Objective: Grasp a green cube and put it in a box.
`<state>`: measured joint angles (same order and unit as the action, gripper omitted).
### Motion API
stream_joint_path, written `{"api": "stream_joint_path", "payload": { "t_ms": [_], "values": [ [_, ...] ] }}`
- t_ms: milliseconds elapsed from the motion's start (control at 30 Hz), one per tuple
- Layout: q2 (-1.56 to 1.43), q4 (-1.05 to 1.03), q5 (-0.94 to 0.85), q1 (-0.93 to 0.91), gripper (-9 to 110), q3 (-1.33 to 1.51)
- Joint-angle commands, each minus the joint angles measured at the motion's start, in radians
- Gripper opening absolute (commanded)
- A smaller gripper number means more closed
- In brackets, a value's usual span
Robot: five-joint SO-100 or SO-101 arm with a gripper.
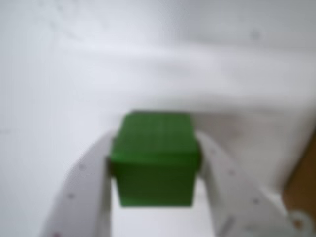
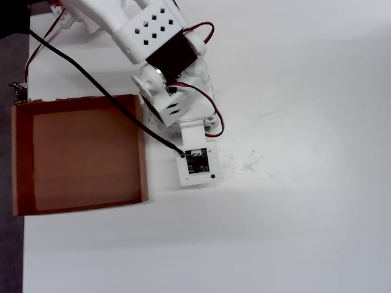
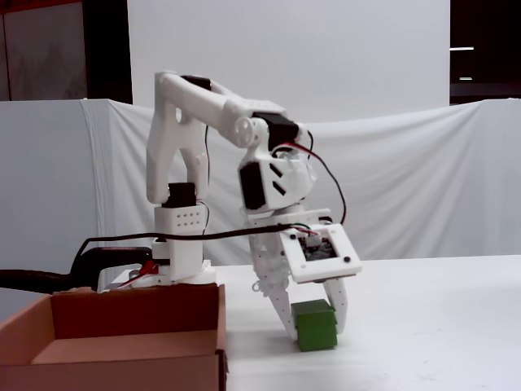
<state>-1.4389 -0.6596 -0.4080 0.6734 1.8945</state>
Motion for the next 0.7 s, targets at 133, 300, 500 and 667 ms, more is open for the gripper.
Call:
{"api": "stream_joint_path", "payload": {
  "t_ms": [133, 300, 500, 667],
  "values": [
    [-0.012, -0.018, -0.003, 0.003, 15, -0.017],
    [-0.040, -0.138, -0.003, -0.020, 15, -0.092],
    [-0.120, -0.291, -0.005, -0.074, 15, -0.192],
    [-0.230, -0.359, -0.066, -0.137, 15, -0.201]
  ]
}}
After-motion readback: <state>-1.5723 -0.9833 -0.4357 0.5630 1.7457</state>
